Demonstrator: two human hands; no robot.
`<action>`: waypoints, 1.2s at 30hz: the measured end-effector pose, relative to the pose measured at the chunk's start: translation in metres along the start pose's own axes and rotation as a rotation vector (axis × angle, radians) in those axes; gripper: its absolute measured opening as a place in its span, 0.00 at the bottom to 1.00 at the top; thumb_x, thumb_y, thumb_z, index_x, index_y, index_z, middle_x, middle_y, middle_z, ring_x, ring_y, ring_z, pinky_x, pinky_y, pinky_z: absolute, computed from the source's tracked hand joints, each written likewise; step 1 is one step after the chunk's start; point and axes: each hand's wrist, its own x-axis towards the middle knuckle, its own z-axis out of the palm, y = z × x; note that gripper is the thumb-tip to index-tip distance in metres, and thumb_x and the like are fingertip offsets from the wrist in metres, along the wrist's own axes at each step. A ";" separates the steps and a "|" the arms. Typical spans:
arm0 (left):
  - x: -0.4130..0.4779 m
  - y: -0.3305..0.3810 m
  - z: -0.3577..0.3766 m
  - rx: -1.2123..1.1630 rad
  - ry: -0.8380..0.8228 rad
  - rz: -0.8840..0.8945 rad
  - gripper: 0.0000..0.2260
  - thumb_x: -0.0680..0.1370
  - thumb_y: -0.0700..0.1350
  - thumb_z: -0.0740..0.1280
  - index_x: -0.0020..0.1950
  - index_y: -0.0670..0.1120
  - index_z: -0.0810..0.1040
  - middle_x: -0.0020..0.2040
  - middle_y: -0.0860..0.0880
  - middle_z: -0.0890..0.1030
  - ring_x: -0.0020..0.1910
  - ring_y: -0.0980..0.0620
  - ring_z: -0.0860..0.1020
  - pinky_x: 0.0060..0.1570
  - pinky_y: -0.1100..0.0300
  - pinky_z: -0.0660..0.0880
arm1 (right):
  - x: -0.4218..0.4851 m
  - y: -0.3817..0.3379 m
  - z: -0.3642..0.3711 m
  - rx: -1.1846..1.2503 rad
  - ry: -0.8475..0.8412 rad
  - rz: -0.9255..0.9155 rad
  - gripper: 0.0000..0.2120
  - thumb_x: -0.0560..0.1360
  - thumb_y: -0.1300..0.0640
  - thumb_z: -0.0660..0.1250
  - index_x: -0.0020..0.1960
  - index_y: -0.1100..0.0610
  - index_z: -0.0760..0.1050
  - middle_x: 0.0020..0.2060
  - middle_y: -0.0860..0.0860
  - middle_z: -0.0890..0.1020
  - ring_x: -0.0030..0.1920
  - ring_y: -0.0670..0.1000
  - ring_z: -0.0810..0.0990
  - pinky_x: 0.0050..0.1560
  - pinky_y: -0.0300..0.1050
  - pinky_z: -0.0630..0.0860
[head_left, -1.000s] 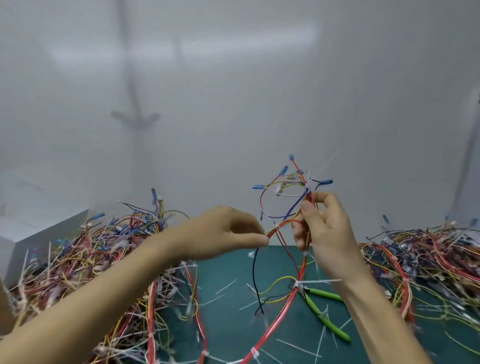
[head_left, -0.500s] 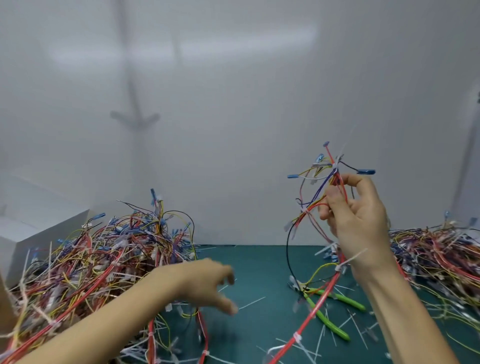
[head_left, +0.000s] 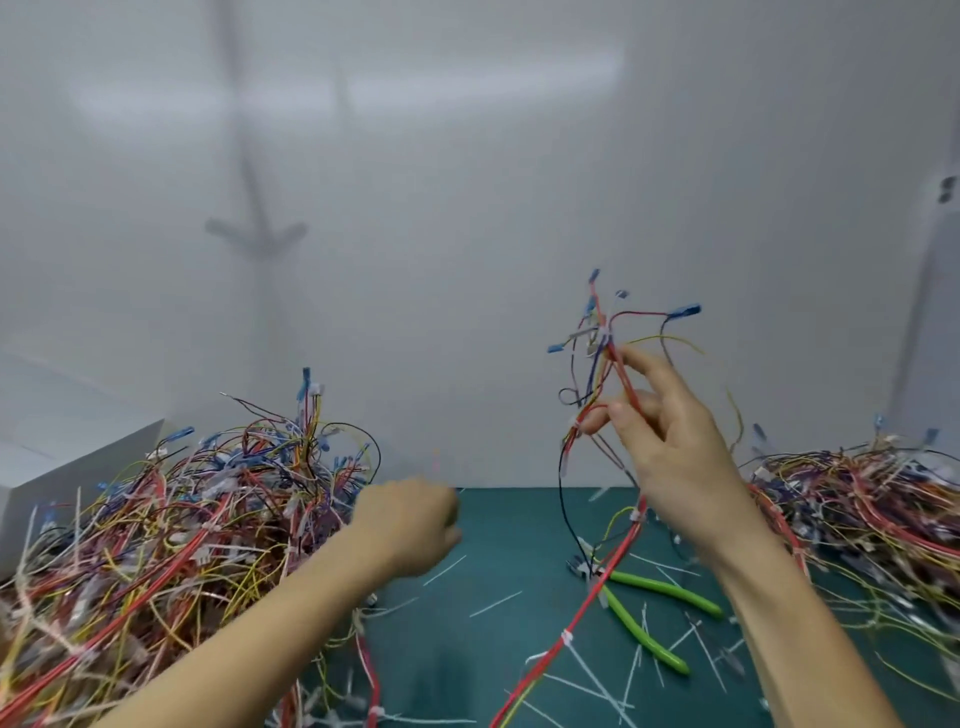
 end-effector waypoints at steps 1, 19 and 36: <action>0.002 0.012 -0.007 -0.159 0.130 0.006 0.13 0.80 0.56 0.60 0.56 0.51 0.78 0.54 0.52 0.83 0.53 0.47 0.81 0.54 0.54 0.77 | -0.001 0.000 0.005 -0.025 -0.024 0.005 0.20 0.83 0.59 0.59 0.64 0.34 0.67 0.42 0.45 0.86 0.34 0.37 0.78 0.43 0.36 0.73; 0.002 0.051 -0.036 -1.519 -0.066 0.351 0.15 0.76 0.38 0.72 0.61 0.47 0.76 0.54 0.39 0.82 0.44 0.42 0.85 0.41 0.56 0.80 | -0.007 0.002 0.015 -0.048 0.068 0.081 0.17 0.74 0.58 0.74 0.51 0.35 0.82 0.38 0.43 0.86 0.38 0.40 0.83 0.46 0.44 0.82; 0.031 0.039 -0.092 -2.103 0.530 -0.148 0.07 0.76 0.33 0.70 0.52 0.39 0.76 0.39 0.46 0.81 0.28 0.55 0.82 0.29 0.66 0.77 | -0.019 -0.019 0.027 -0.104 -0.627 0.469 0.25 0.73 0.48 0.75 0.63 0.58 0.71 0.47 0.54 0.86 0.44 0.54 0.87 0.48 0.47 0.84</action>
